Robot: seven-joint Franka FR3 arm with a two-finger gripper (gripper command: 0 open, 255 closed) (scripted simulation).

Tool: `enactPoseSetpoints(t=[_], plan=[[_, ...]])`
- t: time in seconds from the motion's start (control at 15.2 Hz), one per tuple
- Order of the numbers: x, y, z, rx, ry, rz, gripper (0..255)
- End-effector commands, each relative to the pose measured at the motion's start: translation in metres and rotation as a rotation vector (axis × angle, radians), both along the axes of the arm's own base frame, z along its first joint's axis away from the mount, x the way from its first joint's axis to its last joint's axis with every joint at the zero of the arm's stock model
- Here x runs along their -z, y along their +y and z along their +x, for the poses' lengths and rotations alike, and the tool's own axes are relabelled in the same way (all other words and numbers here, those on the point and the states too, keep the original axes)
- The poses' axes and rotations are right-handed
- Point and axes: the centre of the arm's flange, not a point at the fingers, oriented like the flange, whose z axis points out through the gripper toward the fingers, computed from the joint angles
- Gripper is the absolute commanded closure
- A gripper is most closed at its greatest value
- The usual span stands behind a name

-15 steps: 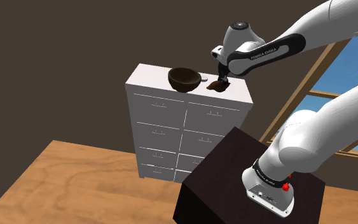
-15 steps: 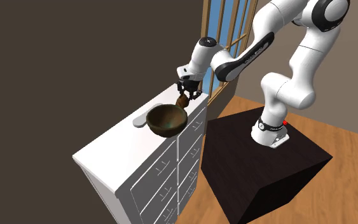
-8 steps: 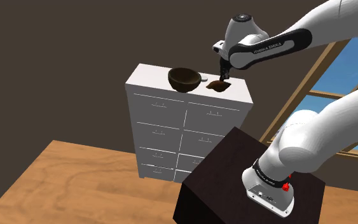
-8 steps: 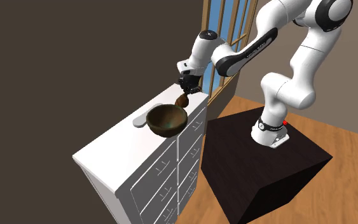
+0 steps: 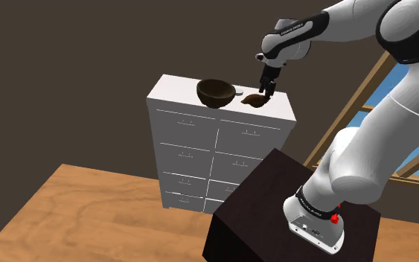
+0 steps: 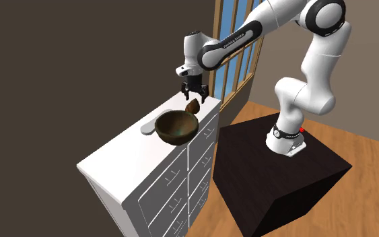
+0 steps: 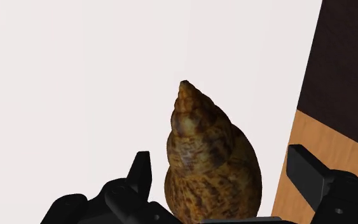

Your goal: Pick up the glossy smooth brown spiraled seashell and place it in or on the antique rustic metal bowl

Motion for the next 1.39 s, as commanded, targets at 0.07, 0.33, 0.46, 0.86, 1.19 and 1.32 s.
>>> enactPoseSetpoints(t=[0.07, 0.33, 0.46, 0.86, 1.19, 1.32], plan=[[0.016, -0.002, 0.001, -0.003, 0.000, 0.014, 0], [0.029, -0.001, 0.000, -0.003, 0.000, 0.014, 0], [0.029, -0.001, 0.000, -0.003, 0.000, 0.014, 0], [0.029, -0.001, 0.000, -0.003, 0.000, 0.014, 255], [0.029, -0.001, 0.000, -0.003, 0.000, 0.014, 255], [0.029, -0.001, 0.000, -0.003, 0.000, 0.014, 255]])
